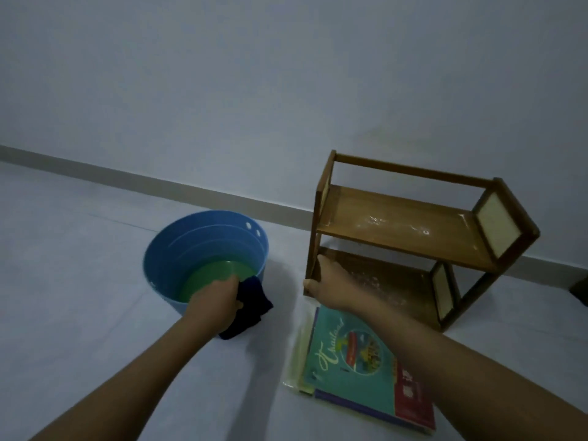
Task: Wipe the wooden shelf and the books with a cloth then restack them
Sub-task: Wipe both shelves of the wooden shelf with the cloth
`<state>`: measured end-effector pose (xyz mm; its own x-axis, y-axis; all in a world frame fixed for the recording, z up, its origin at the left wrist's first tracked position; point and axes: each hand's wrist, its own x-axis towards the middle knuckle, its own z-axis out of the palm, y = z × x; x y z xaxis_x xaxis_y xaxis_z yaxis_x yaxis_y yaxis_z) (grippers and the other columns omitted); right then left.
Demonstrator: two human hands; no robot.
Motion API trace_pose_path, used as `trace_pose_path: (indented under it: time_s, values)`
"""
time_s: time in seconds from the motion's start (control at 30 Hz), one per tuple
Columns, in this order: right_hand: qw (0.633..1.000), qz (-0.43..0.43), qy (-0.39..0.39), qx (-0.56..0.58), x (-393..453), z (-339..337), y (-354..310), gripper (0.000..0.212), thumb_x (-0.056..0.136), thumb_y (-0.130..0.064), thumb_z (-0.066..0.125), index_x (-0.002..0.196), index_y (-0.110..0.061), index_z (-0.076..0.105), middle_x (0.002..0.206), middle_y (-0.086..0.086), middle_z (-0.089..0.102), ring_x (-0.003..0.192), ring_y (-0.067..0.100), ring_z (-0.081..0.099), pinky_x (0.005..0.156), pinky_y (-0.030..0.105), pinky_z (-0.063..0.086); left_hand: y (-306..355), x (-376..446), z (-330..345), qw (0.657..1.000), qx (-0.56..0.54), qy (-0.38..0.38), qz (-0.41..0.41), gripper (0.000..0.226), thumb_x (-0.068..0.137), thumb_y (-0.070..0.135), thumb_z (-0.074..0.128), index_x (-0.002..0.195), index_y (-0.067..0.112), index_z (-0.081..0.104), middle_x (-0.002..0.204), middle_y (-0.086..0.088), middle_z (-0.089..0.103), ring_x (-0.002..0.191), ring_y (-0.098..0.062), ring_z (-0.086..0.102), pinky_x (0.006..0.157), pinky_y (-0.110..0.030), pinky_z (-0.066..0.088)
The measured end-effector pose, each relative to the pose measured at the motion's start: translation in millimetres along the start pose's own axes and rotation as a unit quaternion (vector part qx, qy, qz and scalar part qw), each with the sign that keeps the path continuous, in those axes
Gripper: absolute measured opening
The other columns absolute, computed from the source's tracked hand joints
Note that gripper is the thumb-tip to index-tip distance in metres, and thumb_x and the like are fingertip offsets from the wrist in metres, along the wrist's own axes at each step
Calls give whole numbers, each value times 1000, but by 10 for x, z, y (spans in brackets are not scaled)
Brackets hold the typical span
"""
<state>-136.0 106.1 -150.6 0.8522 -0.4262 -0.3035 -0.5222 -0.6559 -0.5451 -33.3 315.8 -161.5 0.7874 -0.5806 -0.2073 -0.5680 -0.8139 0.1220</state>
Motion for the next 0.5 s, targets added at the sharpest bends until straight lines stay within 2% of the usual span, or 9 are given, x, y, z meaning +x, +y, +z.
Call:
trace_pose_path:
  time_s: [0.07, 0.1, 0.2, 0.27, 0.3, 0.37, 0.43, 0.5]
  values:
    - [999, -33, 6, 16, -64, 22, -216, 66, 88, -44, 55, 142, -14, 29, 144, 15, 41, 126, 33, 48, 101, 44, 45, -56, -21, -171, 1000, 4, 29, 7, 28, 84, 30, 62, 109, 17, 57, 103, -5, 67, 91, -24, 62, 72, -34, 51]
    - [999, -50, 2, 21, -107, 15, -284, 70, 91, -41, 55, 147, -12, 24, 151, 13, 33, 134, 32, 40, 106, 41, 39, -58, -28, -299, 999, 3, 46, 14, 26, 82, 29, 65, 104, 18, 60, 98, -3, 68, 88, -22, 62, 70, -34, 51]
    - [989, -129, -6, 68, -277, -148, -414, 86, 87, -39, 66, 153, -19, 14, 160, 2, 17, 145, 19, 21, 111, 32, 27, 53, -72, -810, 994, -24, 84, 72, 23, 79, 28, 68, 101, 23, 62, 96, 2, 68, 89, -21, 62, 70, -33, 48]
    - [973, -169, -46, 149, -385, -374, -477, 95, 76, -41, 78, 151, -27, 22, 156, -3, 27, 141, 15, 28, 112, 34, 31, 281, -127, -1213, 984, -67, 75, 148, 25, 79, 25, 70, 103, 25, 62, 94, 5, 66, 89, -19, 61, 72, -31, 47]
    - [959, -176, -70, 209, -433, -504, -481, 92, 70, -38, 83, 146, -28, 32, 151, -1, 38, 136, 16, 39, 110, 40, 37, 430, -146, -1383, 975, -99, 69, 187, 26, 79, 23, 71, 104, 25, 63, 93, 5, 65, 88, -17, 61, 74, -30, 47]
    - [933, -159, -81, 313, -447, -745, -361, 74, 64, -28, 87, 129, -23, 53, 128, 7, 61, 118, 24, 59, 100, 48, 49, 748, -105, -1619, 952, -165, 69, 247, 27, 79, 23, 73, 105, 25, 64, 91, 7, 63, 85, -14, 61, 73, -26, 47]
    - [903, -102, -93, 408, -474, -1017, -129, 63, 69, -19, 84, 126, -16, 57, 121, 13, 66, 112, 31, 62, 98, 52, 49, 1100, 82, -1663, 937, -216, 75, 264, 28, 80, 28, 72, 107, 23, 64, 93, 8, 62, 86, -12, 60, 71, -22, 45]
    - [858, -18, -105, 502, -500, -1182, 129, 62, 73, -16, 80, 129, -11, 54, 121, 15, 66, 112, 34, 62, 96, 50, 50, 1362, 333, -1584, 936, -229, 104, 246, 30, 85, 35, 67, 110, 18, 64, 99, 3, 64, 90, -12, 58, 71, -22, 43]
